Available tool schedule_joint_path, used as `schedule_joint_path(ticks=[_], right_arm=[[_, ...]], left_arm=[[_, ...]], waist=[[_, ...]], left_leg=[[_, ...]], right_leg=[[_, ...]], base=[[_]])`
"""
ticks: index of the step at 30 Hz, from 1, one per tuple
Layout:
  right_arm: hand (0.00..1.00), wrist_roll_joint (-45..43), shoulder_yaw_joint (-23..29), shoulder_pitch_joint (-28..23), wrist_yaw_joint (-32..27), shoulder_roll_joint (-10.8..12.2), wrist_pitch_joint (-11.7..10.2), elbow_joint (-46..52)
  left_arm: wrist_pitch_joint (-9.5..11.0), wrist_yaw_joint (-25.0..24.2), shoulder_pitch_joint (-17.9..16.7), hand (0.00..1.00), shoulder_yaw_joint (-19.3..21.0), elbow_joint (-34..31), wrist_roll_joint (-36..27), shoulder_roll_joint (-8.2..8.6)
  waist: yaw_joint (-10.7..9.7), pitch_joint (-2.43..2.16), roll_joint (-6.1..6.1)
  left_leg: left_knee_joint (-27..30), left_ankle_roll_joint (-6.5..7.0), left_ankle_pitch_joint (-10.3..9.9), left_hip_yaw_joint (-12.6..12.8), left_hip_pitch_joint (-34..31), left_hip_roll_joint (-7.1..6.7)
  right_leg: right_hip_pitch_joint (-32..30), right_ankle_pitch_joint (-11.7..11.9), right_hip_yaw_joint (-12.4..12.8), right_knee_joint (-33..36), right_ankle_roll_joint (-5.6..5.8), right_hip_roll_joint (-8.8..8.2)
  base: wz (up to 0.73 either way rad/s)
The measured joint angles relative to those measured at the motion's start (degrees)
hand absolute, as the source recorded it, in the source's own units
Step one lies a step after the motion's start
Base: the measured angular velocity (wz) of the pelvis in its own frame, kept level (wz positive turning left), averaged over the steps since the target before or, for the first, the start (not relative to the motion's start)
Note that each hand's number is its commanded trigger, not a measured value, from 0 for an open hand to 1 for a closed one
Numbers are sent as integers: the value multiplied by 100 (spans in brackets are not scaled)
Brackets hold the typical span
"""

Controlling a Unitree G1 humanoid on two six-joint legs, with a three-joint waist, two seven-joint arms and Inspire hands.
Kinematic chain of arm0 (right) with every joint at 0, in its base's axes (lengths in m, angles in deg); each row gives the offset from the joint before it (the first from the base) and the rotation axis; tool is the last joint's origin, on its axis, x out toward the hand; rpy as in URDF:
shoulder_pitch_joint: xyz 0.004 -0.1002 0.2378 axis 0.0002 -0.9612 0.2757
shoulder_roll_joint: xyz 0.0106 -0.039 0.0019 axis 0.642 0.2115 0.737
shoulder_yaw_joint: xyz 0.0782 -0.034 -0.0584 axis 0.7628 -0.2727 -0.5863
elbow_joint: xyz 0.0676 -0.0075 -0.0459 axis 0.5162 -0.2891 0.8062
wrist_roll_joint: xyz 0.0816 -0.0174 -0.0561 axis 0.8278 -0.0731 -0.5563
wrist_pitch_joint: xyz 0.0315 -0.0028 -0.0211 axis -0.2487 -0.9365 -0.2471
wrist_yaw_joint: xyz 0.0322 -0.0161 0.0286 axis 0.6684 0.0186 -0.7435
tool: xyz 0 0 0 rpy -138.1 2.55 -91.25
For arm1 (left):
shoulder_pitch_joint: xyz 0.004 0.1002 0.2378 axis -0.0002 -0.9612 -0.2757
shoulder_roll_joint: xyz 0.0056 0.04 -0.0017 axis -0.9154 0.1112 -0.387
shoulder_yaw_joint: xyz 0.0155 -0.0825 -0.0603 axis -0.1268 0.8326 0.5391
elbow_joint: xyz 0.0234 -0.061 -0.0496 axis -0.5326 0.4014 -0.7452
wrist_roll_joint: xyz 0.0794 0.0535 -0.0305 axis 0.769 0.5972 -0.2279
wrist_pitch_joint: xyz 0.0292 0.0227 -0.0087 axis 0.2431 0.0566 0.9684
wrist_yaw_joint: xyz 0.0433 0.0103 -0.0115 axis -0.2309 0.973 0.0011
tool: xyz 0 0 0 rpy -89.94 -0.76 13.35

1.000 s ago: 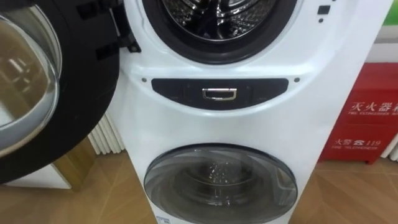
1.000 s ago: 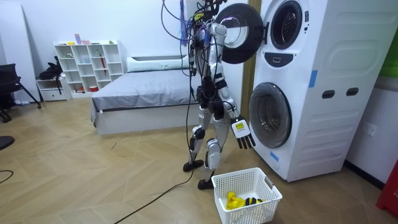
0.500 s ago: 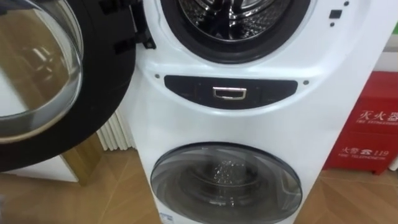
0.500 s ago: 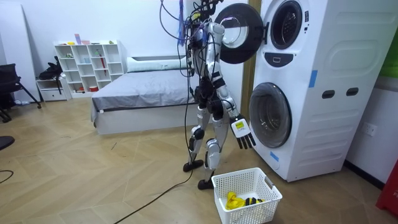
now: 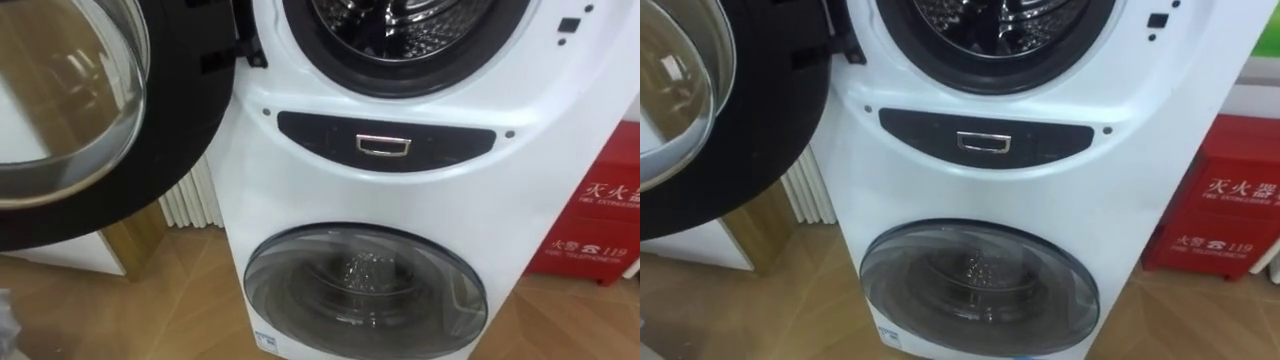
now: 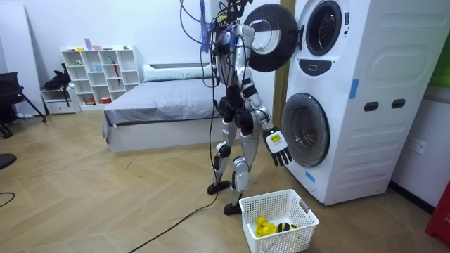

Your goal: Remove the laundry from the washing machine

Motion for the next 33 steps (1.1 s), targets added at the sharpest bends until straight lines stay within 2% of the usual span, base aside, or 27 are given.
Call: schedule_joint_path(ticks=[2,3,4,5,6,7,8,9,10,12,16,18,19,21,23,26,29,33], right_arm=[[0,-105,1,56,47,5,1,-32],[0,-145,1,77,56,6,0,-32],[0,-244,-5,119,73,8,1,-32],[0,-271,-10,147,117,17,1,-41],[0,-257,-58,150,163,22,2,-43],[0,-260,-69,176,185,22,2,-34],[0,-279,-120,171,189,24,25,-24],[0,-308,-188,192,195,44,86,-8],[0,-300,-227,225,197,55,104,-7],[0,-262,-319,282,205,68,122,-34],[0,-145,-627,331,190,103,122,-11],[0,-32,-773,383,181,137,123,-10],[0,-33,-781,427,175,204,123,-12],[0,10,-787,433,187,314,123,-66],[0,111,-811,395,218,330,124,-87],[0,337,-904,318,224,330,123,-88],[0,403,-919,369,240,326,114,-104],[0,613,-1016,445,231,330,104,-249]], left_arm=[[-209,24,-1,0,-105,-289,168,147],[-236,43,-2,0,-111,-361,212,211],[-296,50,-10,0,-131,-511,358,354],[-432,58,-62,0,-149,-761,457,483],[-704,67,-109,0,-172,-1139,554,611],[-821,71,-137,0,-190,-1333,623,697],[-1028,81,-177,0,-246,-1709,777,900],[-1118,78,-352,0,-284,-2090,845,1007],[-1120,77,-490,0,-285,-2303,851,1049],[-1121,41,-818,0,-329,-2895,900,1245],[-1134,-189,-841,0,-525,-3176,1151,1329],[-1211,-209,-862,0,-562,-3338,1267,1365],[-1298,-268,-943,0,-559,-3548,1346,1365],[-1315,-515,-1141,0,-560,-3965,1554,1393],[-1315,-689,-1344,0,-567,-4346,1595,1499],[-1315,-910,-1432,0,-725,-4642,1708,1614],[-1315,-1064,-1441,0,-721,-4835,1700,1864],[-1315,-1217,-1684,0,-715,-5166,1684,2028]], waist=[[-28,-1,-11],[-57,1,-11],[-71,3,-8],[-73,5,-5],[-75,6,-9],[-74,7,-10],[-73,8,-8],[-73,8,-8],[-71,7,-9],[-73,13,1],[-49,15,4],[-46,15,4],[-42,15,4],[-41,15,7],[-42,16,9],[-23,22,19],[74,22,18],[89,18,12]], left_leg=[[48,34,20,-38,-74,-40],[50,56,34,-56,-92,-56],[48,88,54,-71,-108,-97],[48,101,61,-72,-117,-121],[44,130,73,-95,-144,-112],[49,150,79,-120,-172,-124],[59,197,100,-211,-226,-165],[55,232,120,-260,-269,-189],[53,249,127,-262,-290,-200],[65,330,150,-255,-358,-266],[54,411,167,-258,-402,-302],[79,453,160,-263,-479,-334],[84,474,168,-267,-538,-354],[87,505,184,-261,-625,-369],[84,524,188,-190,-656,-389],[72,553,205,60,-674,-414],[59,555,205,328,-672,-428],[60,565,210,374,-668,-432]], right_leg=[[-2,23,-3,-1,38,-54],[-3,32,-11,-2,54,-74],[-6,44,14,-6,74,-112],[-10,57,18,-16,102,-137],[-19,86,14,-13,143,-164],[-25,104,12,-11,164,-182],[-31,154,12,-13,189,-218],[-54,209,46,-10,206,-238],[-74,234,49,-9,205,-247],[-88,316,39,-25,232,-311],[-108,406,51,-23,255,-367],[-140,444,48,-34,269,-398],[-160,495,42,-105,288,-408],[-174,573,-31,-186,300,-430],[-155,584,-115,-210,304,-471],[-115,558,-108,-210,343,-547],[-121,541,-102,-212,368,-601],[-112,538,-94,-207,373,-613]], base=[[22],[29],[23],[24],[18],[31],[33],[29],[13],[13],[18],[2],[5],[17],[28],[31],[2],[0]])
